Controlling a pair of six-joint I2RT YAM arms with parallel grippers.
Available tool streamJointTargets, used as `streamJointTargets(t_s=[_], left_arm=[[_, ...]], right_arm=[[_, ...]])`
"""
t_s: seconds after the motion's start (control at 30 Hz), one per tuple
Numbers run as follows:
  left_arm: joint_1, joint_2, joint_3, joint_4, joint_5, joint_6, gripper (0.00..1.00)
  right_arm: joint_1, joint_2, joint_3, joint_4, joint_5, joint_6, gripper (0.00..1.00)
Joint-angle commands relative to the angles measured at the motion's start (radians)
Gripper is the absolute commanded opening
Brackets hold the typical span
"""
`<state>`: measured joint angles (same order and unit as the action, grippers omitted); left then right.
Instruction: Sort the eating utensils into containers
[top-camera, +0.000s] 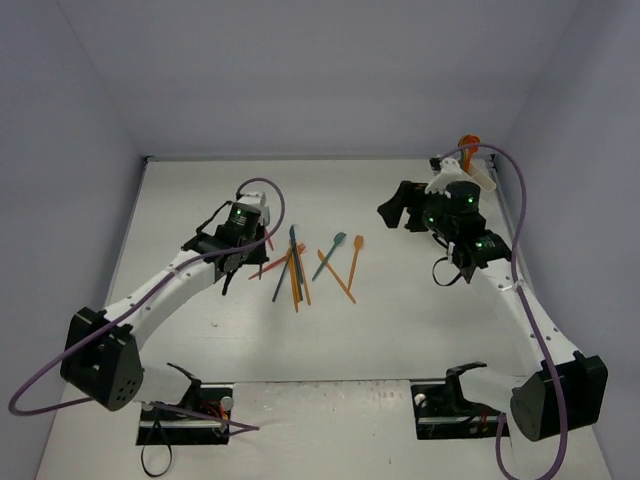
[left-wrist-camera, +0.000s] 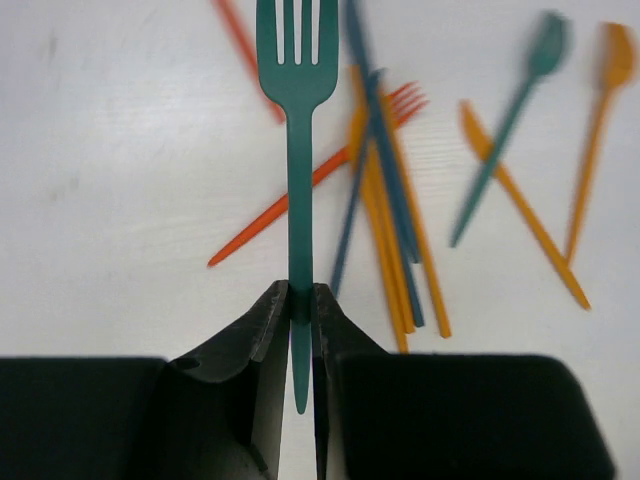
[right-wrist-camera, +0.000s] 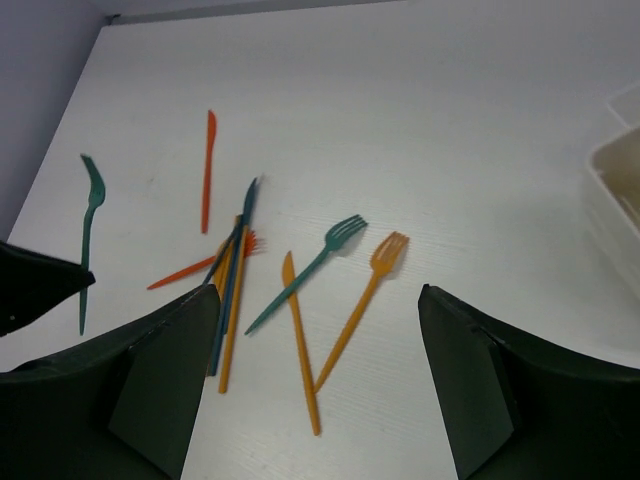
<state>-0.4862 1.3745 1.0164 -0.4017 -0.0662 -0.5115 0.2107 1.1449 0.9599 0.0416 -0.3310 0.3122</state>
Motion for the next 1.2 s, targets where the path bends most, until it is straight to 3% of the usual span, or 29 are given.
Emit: streamJointTargets(t_s=[0.0,0.1,0.27,0.47,0.73,0.9,1.03,1.13,1.17], left_arm=[[-0.119,-0.097,0.083,0.154,0.052,0.301,0.00],[-0.198,-0.125,0.108,0.193,0.076,0.408,0.00],[-0.251,-0.144,0.143,0.199,0.141,0.466,0.00],[-0.279,-0.158,0.169,0.190,0.151,0.474,0.00],[-0.290,-0.152,0.180,0.175,0.157,0.461,0.00],[-0.291,-0.144,0.189,0.161,0.167,0.457,0.00],[-0.291,-0.142,0.191,0.162,0.183,0.453,0.00],[-0.290,-0.139,0.195,0.159,0.190,0.450,0.00],[-0.290,-0.137,0.197,0.157,0.192,0.449,0.00]], right_arm=[[0.132,0.084,0.144,0.069,-0.027,0.018,0.77],[0.184,0.132,0.219,0.070,-0.041,0.044,0.76],[0.259,0.207,0.324,0.070,-0.056,0.068,0.76],[0.331,0.253,0.362,0.070,-0.031,0.068,0.74],[0.386,0.246,0.342,0.069,0.009,0.034,0.62],[0.391,0.222,0.306,0.067,0.058,0.012,0.46],[0.391,0.210,0.289,0.067,0.072,-0.003,0.27],[0.392,0.206,0.276,0.066,0.086,-0.016,0.05],[0.392,0.203,0.272,0.066,0.092,-0.021,0.02]])
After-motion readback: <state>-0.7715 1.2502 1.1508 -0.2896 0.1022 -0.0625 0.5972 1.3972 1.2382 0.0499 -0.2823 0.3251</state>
